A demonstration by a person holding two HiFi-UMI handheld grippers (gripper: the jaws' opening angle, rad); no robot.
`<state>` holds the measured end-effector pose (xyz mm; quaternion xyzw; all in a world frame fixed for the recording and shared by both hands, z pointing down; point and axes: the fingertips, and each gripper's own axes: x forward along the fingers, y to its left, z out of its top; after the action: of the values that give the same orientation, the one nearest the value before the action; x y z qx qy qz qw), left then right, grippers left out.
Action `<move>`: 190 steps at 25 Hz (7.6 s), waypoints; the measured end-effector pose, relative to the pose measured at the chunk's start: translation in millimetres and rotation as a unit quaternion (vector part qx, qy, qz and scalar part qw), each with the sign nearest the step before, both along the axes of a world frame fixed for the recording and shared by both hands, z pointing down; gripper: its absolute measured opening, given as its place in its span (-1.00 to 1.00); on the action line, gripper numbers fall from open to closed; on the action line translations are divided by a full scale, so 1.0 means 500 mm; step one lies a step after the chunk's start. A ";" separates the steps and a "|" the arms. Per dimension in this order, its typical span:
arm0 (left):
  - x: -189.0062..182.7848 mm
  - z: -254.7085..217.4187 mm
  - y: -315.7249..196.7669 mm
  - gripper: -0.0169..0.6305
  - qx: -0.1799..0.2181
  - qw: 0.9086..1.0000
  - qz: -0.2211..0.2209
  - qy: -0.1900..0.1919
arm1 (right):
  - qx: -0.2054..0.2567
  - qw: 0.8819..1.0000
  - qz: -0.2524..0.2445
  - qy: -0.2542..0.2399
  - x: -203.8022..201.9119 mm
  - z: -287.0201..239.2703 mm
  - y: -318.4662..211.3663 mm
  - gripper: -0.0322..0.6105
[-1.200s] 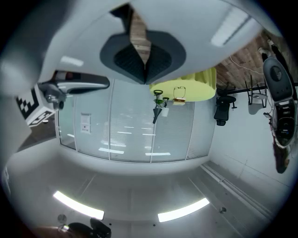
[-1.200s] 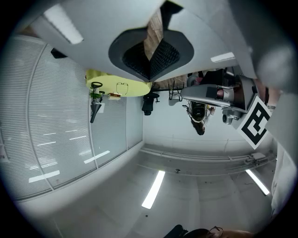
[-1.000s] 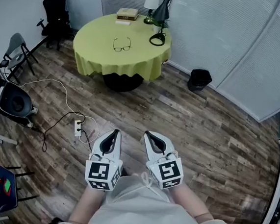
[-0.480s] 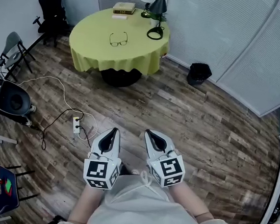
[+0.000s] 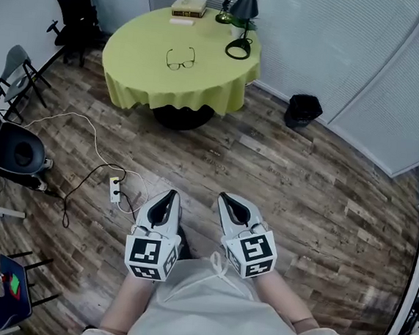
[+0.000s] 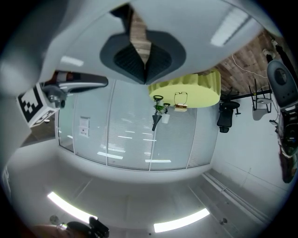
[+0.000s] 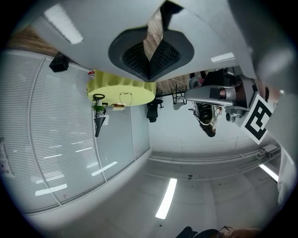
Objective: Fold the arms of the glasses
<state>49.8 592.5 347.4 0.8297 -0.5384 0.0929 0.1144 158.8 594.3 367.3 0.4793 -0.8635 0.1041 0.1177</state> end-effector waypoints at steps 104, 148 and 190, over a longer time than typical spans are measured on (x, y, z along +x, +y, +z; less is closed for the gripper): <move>-0.337 0.347 -1.480 -0.93 -0.210 0.971 -0.113 0.025 | -0.085 0.803 -0.434 0.399 -0.251 0.383 -1.520 -0.85; -0.211 0.466 -1.542 -0.93 -0.279 0.956 -0.025 0.086 | -0.084 0.815 -0.426 0.384 -0.244 0.378 -1.511 -0.86; -0.231 0.553 -1.455 -0.93 -0.358 0.932 -0.038 0.032 | -0.096 0.800 -0.451 0.385 -0.248 0.382 -1.492 -0.85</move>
<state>-65.7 -134.8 624.1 0.7150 -0.4970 0.2485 0.4244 34.5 -151.8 558.3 0.0228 -0.8514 -0.0713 0.5192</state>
